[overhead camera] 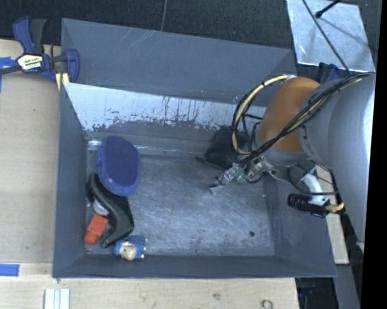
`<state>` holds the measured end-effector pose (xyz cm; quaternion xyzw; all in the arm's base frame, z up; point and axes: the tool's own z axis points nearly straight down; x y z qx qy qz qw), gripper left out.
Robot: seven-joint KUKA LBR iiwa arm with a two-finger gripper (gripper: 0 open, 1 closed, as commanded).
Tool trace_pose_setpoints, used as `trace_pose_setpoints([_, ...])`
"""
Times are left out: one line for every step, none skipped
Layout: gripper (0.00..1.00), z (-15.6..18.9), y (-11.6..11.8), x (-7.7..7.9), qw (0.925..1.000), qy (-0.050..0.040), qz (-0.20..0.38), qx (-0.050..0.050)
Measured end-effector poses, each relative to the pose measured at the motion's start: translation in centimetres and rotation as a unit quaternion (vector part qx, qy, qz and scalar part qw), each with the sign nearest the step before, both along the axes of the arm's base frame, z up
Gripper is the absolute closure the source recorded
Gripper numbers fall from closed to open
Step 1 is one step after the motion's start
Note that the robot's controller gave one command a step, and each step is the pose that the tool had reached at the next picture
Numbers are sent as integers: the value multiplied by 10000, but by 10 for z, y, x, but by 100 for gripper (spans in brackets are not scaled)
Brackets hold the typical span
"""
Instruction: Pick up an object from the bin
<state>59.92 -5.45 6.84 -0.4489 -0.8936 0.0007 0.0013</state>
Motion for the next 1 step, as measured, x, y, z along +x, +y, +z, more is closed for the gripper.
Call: trace_pose_setpoints([0, 0, -1, 0, 10000, -9, 19, -4])
